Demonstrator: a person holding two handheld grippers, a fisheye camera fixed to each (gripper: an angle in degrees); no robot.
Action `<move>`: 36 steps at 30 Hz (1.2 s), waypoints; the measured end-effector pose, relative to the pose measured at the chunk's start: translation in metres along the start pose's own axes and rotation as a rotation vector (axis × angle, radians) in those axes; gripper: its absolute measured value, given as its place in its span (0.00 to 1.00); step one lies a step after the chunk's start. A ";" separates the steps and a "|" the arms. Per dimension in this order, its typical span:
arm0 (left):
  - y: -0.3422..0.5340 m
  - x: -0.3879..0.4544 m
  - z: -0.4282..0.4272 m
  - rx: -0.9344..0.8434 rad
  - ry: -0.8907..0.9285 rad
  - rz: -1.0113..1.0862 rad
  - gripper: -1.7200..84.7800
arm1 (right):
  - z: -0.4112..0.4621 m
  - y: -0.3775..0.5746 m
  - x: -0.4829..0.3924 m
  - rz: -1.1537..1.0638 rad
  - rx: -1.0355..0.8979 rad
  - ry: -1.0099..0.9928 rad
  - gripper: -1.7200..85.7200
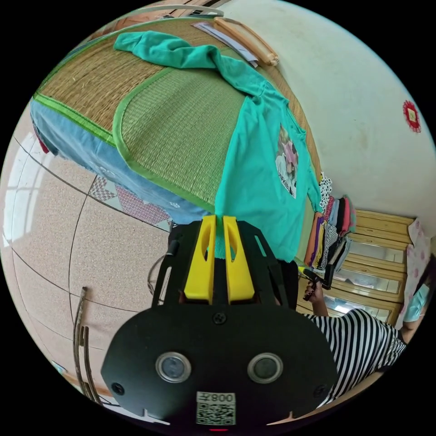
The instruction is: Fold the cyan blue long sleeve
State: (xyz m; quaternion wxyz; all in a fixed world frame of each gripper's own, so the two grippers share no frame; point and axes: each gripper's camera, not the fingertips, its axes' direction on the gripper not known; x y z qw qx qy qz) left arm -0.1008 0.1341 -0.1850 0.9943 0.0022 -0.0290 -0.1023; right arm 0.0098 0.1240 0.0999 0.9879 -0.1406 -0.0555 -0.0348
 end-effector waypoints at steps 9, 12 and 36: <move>-0.042 0.086 0.027 0.108 -0.175 0.233 0.04 | 0.035 -0.077 -0.068 -0.194 0.024 0.185 0.02; -0.058 0.112 0.033 0.162 -0.225 0.276 0.03 | 0.067 -0.093 -0.074 -0.208 -0.064 0.276 0.02; -0.235 0.160 0.220 0.100 -0.153 0.305 0.02 | 0.066 -0.165 -0.116 -0.255 -0.005 0.319 0.02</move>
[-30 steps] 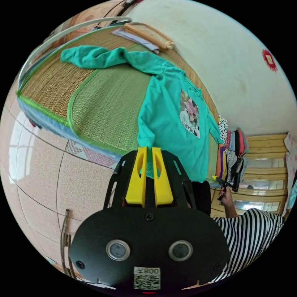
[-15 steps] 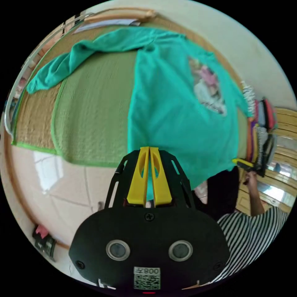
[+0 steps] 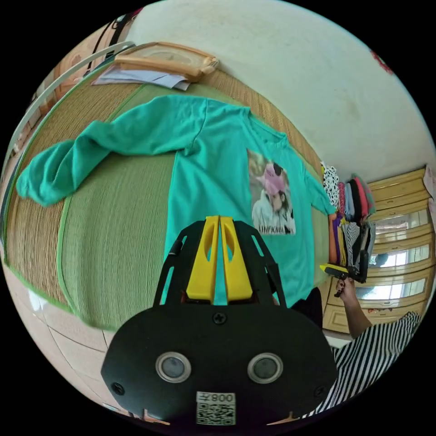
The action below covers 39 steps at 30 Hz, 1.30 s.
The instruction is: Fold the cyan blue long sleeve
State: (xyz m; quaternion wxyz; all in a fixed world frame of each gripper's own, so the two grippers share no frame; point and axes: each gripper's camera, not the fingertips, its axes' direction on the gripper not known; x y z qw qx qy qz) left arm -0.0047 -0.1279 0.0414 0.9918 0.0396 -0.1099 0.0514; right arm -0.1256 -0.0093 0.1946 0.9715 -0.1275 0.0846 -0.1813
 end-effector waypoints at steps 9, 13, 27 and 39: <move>-0.131 0.007 0.112 -0.062 -0.277 0.019 0.02 | 0.005 -0.123 0.004 -0.082 0.009 0.148 0.02; -0.152 0.009 0.150 -0.057 -0.259 0.032 0.02 | 0.025 -0.132 0.013 -0.070 -0.019 0.168 0.02; -0.166 0.034 0.286 -0.024 -0.196 0.032 0.02 | -0.014 -0.183 0.056 0.022 0.123 0.183 0.02; -0.178 0.196 0.458 -0.063 0.152 0.405 0.05 | -0.079 -0.099 0.114 0.096 0.365 0.008 0.02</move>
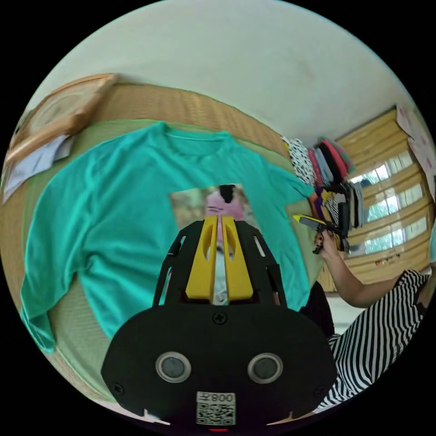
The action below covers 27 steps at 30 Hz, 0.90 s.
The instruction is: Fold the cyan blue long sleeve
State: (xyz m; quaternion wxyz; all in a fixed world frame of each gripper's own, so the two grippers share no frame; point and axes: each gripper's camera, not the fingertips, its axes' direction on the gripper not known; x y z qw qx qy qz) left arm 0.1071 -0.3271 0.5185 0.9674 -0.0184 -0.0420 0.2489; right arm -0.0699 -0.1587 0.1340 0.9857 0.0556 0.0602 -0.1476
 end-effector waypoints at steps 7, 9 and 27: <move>-0.094 0.144 0.187 -0.146 0.193 0.352 0.09 | -0.085 0.061 0.093 0.166 0.293 -0.110 0.02; -0.115 0.186 0.233 -0.173 0.207 0.441 0.10 | -0.102 0.074 0.114 0.187 0.357 -0.117 0.02; -0.213 0.458 0.610 -0.446 -0.072 0.922 0.09 | -0.209 0.138 0.259 0.287 0.685 -0.371 0.05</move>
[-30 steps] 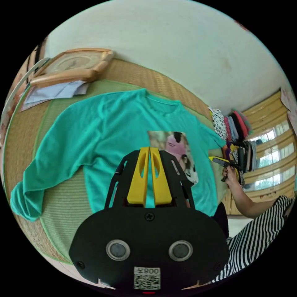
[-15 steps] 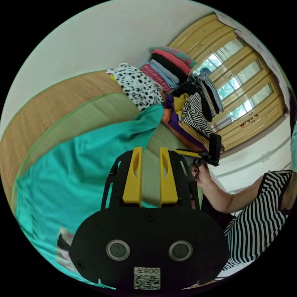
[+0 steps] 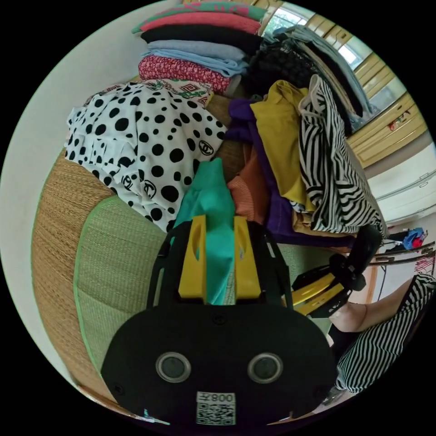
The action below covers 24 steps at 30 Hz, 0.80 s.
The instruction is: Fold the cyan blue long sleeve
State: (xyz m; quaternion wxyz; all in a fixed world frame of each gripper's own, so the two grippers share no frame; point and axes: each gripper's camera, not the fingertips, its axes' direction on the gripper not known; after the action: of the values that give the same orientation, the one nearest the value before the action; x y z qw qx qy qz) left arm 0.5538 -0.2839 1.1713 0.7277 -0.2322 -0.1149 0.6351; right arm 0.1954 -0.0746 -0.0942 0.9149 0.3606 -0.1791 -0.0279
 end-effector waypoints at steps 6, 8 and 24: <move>-0.018 0.012 -0.006 0.076 -0.020 0.027 0.04 | -0.031 -0.016 0.009 0.009 0.002 0.009 0.06; -0.015 0.014 -0.023 0.129 0.033 0.051 0.04 | -0.039 -0.020 0.010 0.010 0.009 0.001 0.07; 0.007 0.044 -0.071 0.175 0.305 0.207 0.03 | -0.103 -0.044 0.016 -0.049 0.136 -0.269 0.17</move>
State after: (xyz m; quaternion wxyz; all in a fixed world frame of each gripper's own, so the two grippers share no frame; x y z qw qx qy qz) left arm 0.5879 -0.2538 1.1011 0.6848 -0.2721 0.0769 0.6716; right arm 0.2494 -0.0428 -0.1883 0.8553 0.4187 -0.2927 -0.0860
